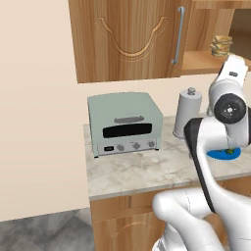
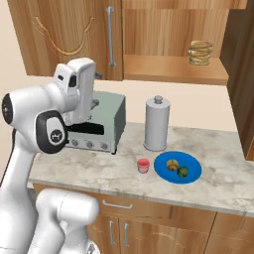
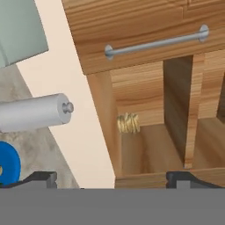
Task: Pick the avocado and bread from the counter and place them on the plate. Then pick the jam from the cabinet and place it next to the plate. Lastly close the cabinet door.
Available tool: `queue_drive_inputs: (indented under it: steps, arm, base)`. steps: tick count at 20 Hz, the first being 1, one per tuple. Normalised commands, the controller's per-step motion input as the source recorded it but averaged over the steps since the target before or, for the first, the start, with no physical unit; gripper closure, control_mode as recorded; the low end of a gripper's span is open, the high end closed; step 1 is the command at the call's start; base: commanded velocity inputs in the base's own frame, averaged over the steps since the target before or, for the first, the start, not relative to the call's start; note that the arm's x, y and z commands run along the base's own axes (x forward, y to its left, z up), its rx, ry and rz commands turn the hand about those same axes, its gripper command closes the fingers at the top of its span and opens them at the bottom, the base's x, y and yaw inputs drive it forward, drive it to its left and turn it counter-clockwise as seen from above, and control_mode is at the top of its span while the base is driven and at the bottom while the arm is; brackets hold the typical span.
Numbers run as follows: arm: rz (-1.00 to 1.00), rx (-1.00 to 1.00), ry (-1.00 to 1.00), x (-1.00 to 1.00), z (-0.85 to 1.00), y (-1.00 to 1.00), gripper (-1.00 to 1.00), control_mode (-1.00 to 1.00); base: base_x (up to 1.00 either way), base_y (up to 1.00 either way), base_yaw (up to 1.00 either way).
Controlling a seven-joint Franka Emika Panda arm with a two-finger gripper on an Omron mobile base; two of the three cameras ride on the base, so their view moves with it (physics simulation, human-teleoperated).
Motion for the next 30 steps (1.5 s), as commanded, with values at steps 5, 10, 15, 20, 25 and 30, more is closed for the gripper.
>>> queue_drive_inputs:
  steps: [5,10,15,20,25,30]
  arm:
    - [-0.21,0.0,0.02,-0.39,0.0,-0.31,-1.0,-1.0]
    - [-0.23,0.0,0.03,-0.41,0.0,-0.24,-1.0,-1.0]
    - [-0.27,0.03,0.03,-0.4,0.0,-0.32,-1.0,-1.0]
    - [-0.28,0.18,0.14,-0.37,0.0,-0.32,-1.0,-1.0]
    - [-0.27,0.17,0.2,-0.34,0.0,-0.27,-1.0,-1.0]
    - [-0.22,0.07,0.26,-0.29,-0.03,-0.27,-1.0,-1.0]
  base:
    - [0.0,0.0,0.0]
    - [0.0,0.0,0.0]
    - [0.0,0.0,0.0]
    - [0.0,0.0,0.0]
    - [0.0,0.0,0.0]
    - [0.0,0.0,0.0]
